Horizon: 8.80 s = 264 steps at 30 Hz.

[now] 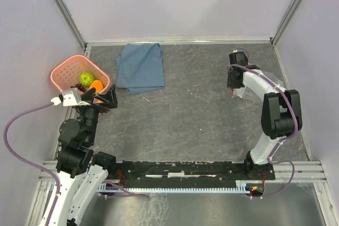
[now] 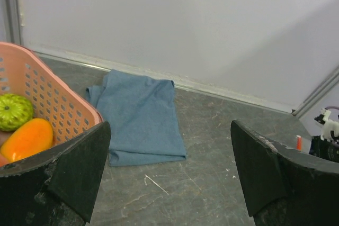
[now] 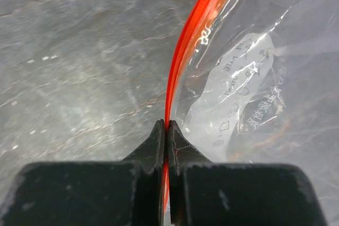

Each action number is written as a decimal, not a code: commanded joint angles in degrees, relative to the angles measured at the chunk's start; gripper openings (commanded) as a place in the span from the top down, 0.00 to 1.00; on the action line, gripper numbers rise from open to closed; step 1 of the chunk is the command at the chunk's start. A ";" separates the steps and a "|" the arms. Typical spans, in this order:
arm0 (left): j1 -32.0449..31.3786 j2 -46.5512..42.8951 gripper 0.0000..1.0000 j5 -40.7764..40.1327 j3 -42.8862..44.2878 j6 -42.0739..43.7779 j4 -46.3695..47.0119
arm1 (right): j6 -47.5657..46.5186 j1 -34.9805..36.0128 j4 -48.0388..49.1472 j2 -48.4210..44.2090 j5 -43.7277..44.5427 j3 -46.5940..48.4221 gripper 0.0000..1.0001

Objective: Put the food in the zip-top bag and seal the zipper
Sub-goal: Pick up the zipper food storage bag at the corner of the board, then open the zipper of the food storage bag.

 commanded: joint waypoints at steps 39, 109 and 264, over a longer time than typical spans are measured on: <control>-3.20 36.92 0.15 30.21 -8.27 -33.91 20.96 | -16.18 40.30 13.73 -29.67 -13.27 -16.19 0.98; -13.82 59.62 0.27 30.85 -5.26 -38.44 36.25 | -14.14 44.26 18.93 -28.62 -12.40 -19.49 0.98; -29.40 47.67 0.97 0.97 8.98 -21.99 10.59 | -10.23 47.64 16.70 -36.81 -2.30 -14.33 0.30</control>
